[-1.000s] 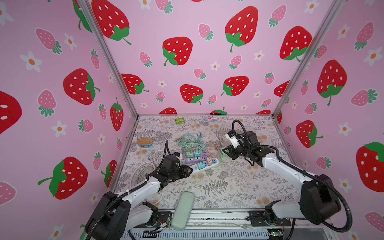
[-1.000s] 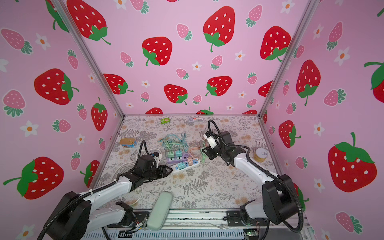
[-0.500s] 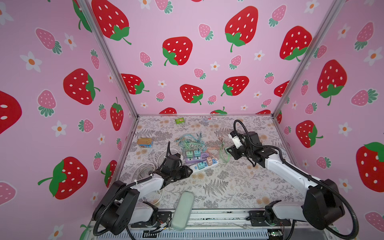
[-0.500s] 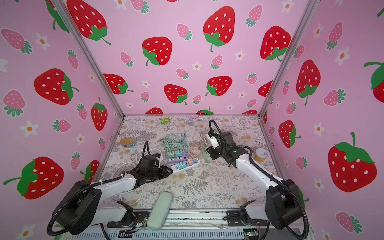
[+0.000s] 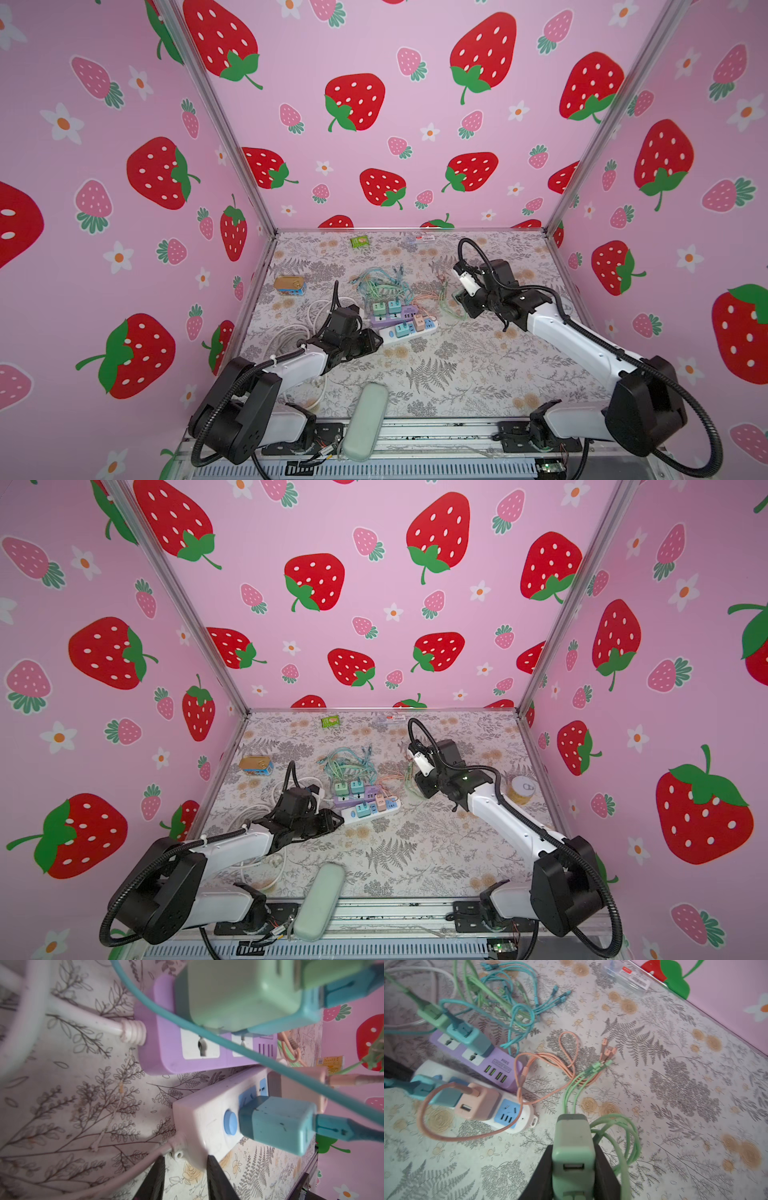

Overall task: Insert the plug
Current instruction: 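Move the right gripper with the charger over the white strip beside the pink charger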

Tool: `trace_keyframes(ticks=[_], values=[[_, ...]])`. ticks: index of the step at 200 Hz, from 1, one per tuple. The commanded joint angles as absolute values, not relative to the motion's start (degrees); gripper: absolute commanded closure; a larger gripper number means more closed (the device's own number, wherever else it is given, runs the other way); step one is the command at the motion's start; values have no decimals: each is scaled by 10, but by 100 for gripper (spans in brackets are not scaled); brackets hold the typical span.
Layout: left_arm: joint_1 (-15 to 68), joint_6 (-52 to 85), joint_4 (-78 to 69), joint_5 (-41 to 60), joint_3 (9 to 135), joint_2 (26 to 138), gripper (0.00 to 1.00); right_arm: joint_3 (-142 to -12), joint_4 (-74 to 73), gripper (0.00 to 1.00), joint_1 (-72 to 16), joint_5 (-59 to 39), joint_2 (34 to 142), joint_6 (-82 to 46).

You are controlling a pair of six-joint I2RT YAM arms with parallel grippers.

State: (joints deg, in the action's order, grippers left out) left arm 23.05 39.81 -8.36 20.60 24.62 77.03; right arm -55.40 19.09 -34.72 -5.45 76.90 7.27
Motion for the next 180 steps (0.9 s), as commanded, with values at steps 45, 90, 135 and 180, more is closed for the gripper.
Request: trace_keyframes(ticks=[45,90,135,180], values=[[191,368,-55,205,274,805,63,-516,192,96,-381,-173,776,103],[176,357,-54,220,291,818,64,-510,192,94,-392,-223,795,104],[162,348,-50,231,302,823,64,-513,185,92,-393,-240,812,107],[156,345,-49,249,314,834,65,-555,228,93,-377,-166,814,128]])
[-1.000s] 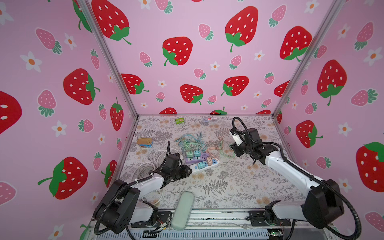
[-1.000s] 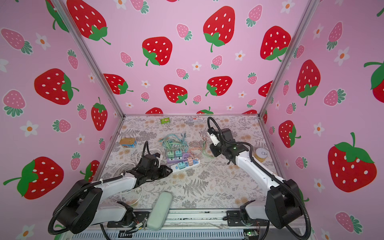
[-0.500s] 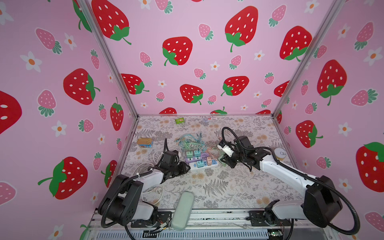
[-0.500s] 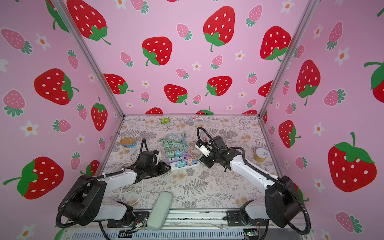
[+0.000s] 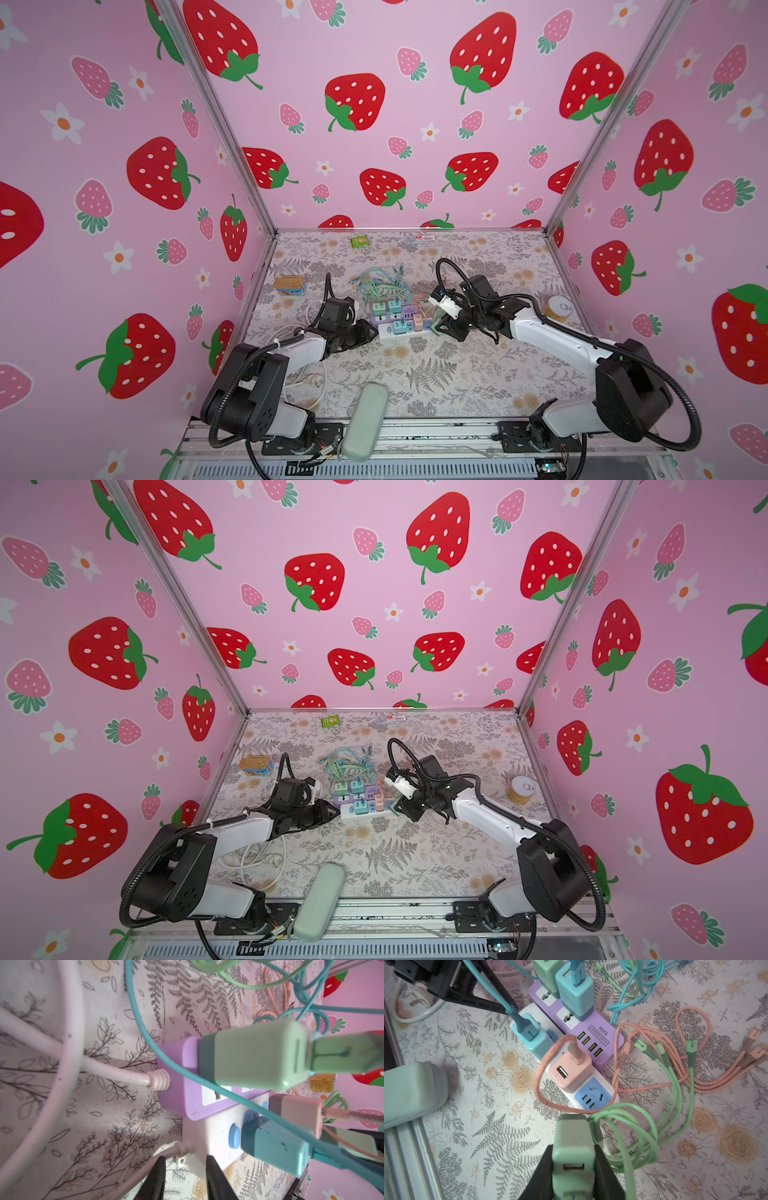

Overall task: Insert the plug
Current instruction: 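Move the right gripper with the charger over the white strip beside the pink charger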

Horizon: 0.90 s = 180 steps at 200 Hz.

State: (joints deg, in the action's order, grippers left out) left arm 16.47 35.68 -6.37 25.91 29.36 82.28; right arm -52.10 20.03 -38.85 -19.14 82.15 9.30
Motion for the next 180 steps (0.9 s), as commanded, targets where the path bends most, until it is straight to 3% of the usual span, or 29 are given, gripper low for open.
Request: trace_keyframes(ticks=[1,61,91,110,161,180], values=[[156,345,-49,249,314,833,65,-557,229,93,-376,-165,814,128],[156,345,-47,268,315,814,65,-657,292,93,-305,-96,800,220],[156,342,-41,269,317,802,65,-683,207,93,-267,-39,810,209],[155,344,-40,272,317,798,65,-700,164,93,-265,37,827,209],[156,348,-41,277,316,789,65,-713,114,96,-272,125,846,209],[155,348,-39,279,318,786,65,-698,135,93,-273,62,841,210]])
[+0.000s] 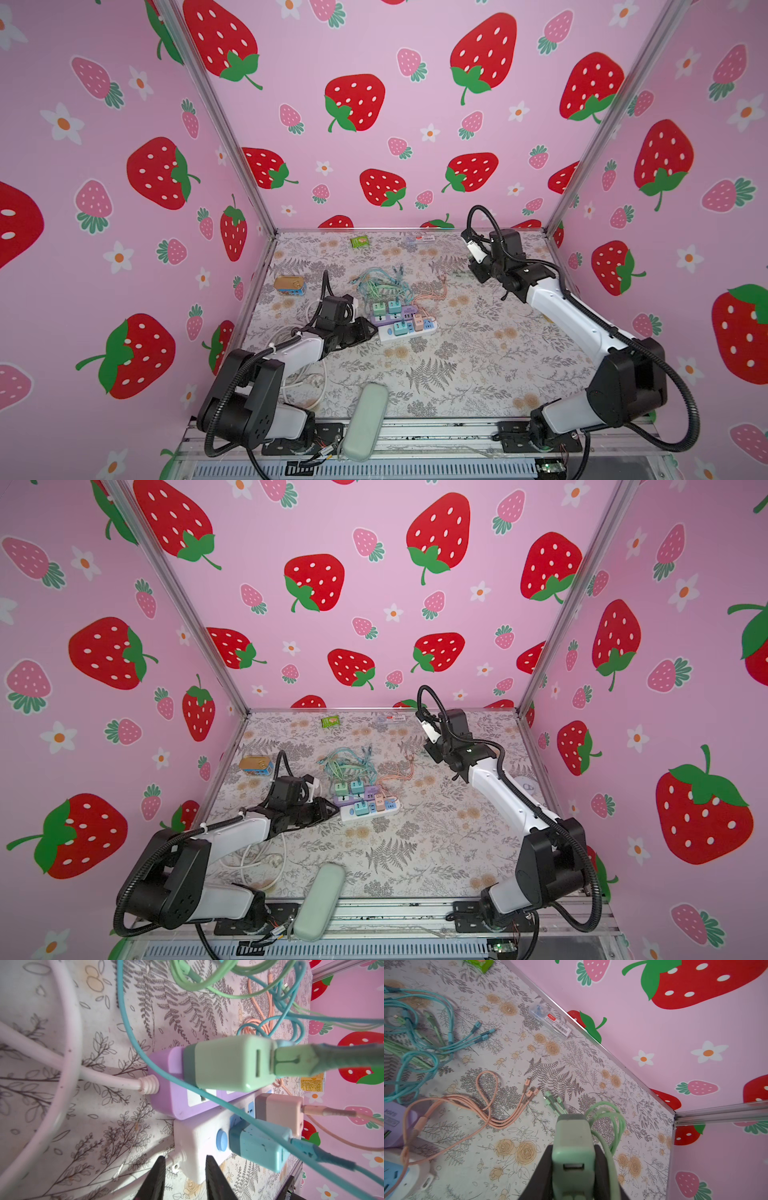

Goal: Insert the plug

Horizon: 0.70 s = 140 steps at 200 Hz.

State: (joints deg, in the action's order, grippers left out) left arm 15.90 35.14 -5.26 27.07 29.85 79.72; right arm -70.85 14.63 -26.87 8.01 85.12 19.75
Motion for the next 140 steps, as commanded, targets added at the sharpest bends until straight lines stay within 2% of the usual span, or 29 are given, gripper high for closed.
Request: trace_keyframes(ticks=[1,20,33,47,66,76,113,140], values=[[156,348,-39,279,318,786,65,-698,138,93,-273,56,841,210],[155,349,-38,284,319,784,64,-702,216,92,-274,-77,863,200],[156,351,-38,291,321,783,64,-692,234,92,-274,-122,877,182],[156,351,-35,295,323,780,64,-672,222,91,-274,-118,886,157],[155,347,-25,294,325,772,64,-650,175,93,-274,-33,892,101],[156,345,-19,293,325,768,64,-649,177,93,-273,-23,902,90],[155,348,-16,292,323,755,64,-699,257,92,-273,-37,942,62],[156,348,-17,300,322,746,64,-711,281,90,-272,-95,942,52]])
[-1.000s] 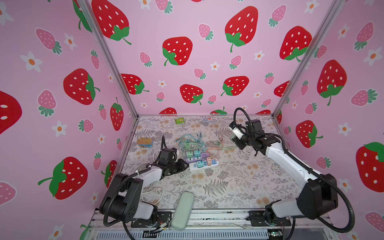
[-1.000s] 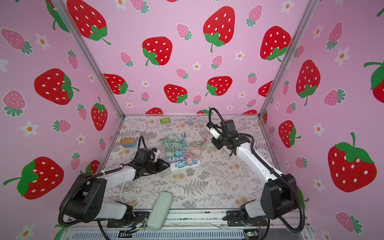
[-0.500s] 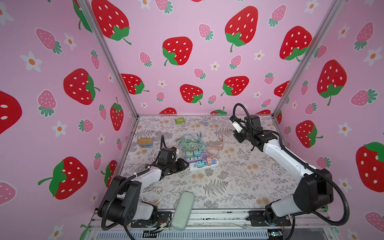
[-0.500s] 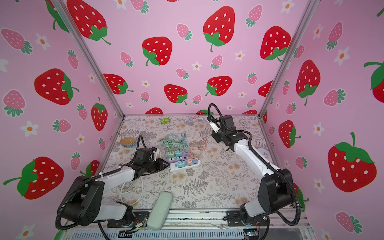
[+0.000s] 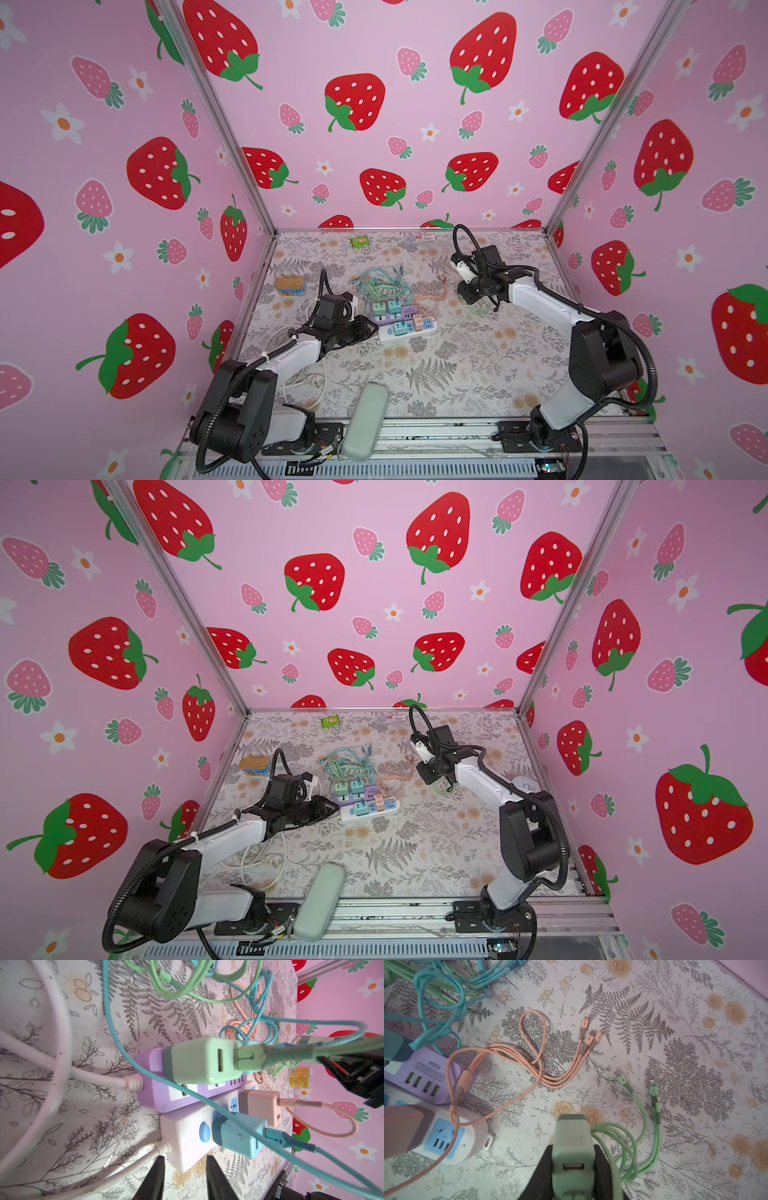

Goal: Insert the plug

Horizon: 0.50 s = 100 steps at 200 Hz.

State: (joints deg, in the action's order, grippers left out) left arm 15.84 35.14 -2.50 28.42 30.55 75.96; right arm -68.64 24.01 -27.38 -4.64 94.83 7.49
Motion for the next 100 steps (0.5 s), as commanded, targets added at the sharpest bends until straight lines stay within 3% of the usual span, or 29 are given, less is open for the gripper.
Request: trace_keyframes(ticks=[1,100], values=[[156,348,-17,300,322,746,64,-712,281,90,-272,-97,942,52],[157,345,-24,332,321,677,62,-718,326,85,-245,-249,926,73]])
